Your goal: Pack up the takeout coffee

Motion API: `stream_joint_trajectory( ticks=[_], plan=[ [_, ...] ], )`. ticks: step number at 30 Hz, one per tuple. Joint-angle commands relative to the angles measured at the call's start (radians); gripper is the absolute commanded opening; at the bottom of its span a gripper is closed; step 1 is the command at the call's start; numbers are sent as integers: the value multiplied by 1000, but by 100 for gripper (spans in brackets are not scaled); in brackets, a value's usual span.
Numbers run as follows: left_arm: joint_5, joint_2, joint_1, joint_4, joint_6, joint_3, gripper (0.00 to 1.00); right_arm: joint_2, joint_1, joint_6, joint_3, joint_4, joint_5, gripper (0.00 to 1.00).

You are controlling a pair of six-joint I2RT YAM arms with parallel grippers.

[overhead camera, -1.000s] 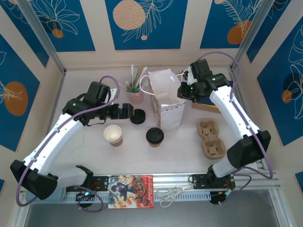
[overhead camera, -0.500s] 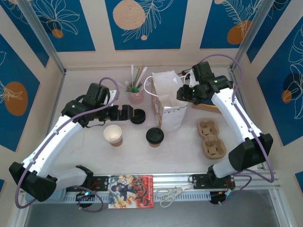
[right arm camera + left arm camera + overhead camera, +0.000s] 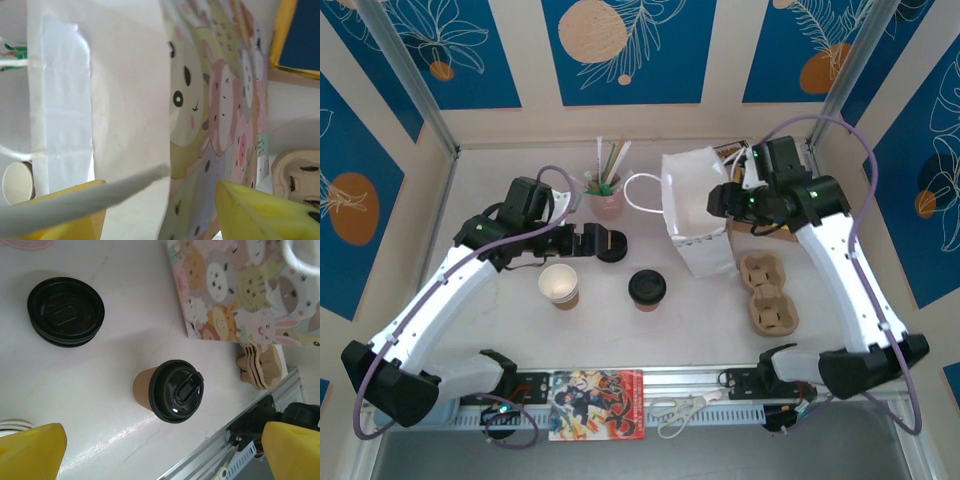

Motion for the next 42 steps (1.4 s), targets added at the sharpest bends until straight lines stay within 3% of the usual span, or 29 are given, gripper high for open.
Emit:
stream_joint_trajectory(
  ticks=[1, 13, 25, 42],
  plan=[
    [56, 0, -2, 50, -2, -12, 100, -63, -28, 22, -55, -39, 26, 60],
    [42, 24, -3, 2, 39, 24, 100, 1, -51, 48, -146, 38, 17, 59],
    [20, 26, -2, 2, 35, 21, 100, 71, -31, 14, -74, 70, -56, 22],
    [1, 13, -3, -11, 29, 12, 100, 234, 32, -70, 42, 75, -120, 20]
  ],
)
